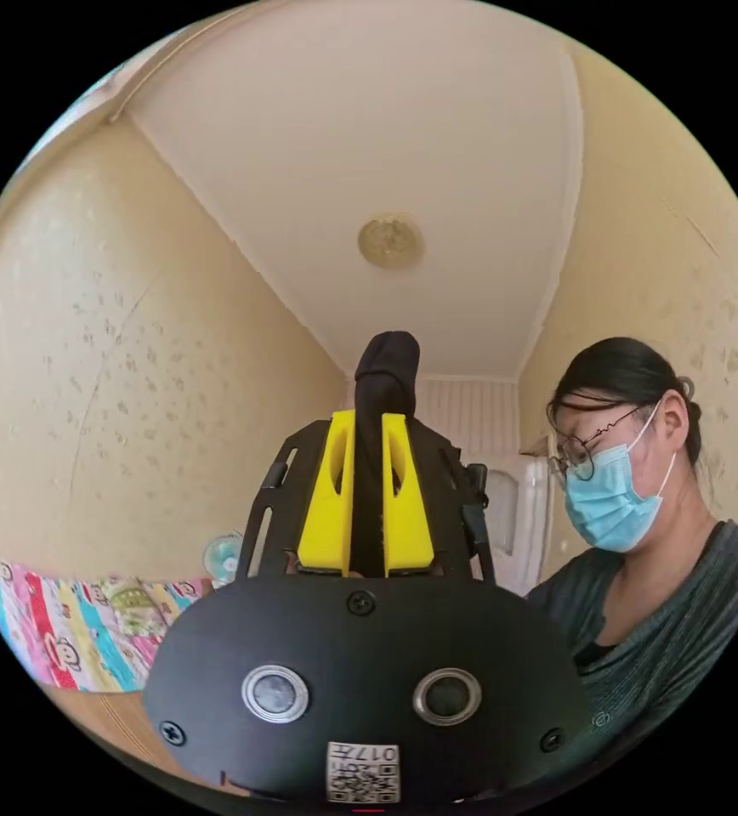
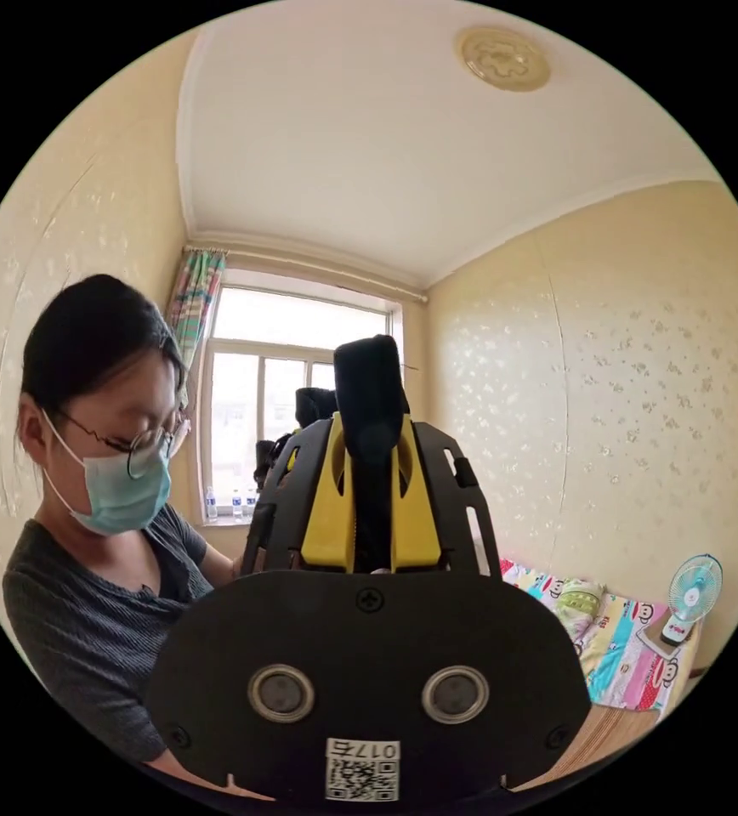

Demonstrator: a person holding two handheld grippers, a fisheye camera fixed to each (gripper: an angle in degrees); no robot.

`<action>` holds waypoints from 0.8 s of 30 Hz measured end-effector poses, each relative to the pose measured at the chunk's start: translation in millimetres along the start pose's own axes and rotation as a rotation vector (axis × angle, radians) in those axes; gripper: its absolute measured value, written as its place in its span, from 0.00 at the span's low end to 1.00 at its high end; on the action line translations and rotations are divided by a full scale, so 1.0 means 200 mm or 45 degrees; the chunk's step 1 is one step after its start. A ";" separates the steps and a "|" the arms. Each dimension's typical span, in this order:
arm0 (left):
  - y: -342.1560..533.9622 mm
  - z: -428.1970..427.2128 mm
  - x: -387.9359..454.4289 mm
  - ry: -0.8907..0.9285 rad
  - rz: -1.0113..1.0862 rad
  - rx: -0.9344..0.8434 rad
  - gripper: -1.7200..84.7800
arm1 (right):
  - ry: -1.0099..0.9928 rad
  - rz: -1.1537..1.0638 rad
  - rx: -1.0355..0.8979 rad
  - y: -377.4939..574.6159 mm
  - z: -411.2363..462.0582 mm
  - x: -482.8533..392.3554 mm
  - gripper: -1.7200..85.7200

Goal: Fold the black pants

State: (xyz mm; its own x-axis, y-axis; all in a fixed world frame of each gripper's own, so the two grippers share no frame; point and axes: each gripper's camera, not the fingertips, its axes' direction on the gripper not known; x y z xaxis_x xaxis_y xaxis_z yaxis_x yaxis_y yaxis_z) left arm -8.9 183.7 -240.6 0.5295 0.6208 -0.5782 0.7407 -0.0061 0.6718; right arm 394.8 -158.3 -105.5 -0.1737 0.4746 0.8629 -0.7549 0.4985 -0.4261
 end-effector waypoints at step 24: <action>0.60 1.77 -2.99 -0.786 -0.694 -0.662 0.07 | 0.695 0.571 -0.469 -0.47 1.65 2.87 0.12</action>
State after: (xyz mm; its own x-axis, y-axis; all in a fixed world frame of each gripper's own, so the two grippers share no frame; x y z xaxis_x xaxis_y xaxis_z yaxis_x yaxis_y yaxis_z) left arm -90.6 -466.1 21.5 0.4014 -0.0857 -0.9119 0.7518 0.5995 0.2746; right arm 158.3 -171.6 519.7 -0.0049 0.9275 0.3737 -0.4120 0.3387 -0.8459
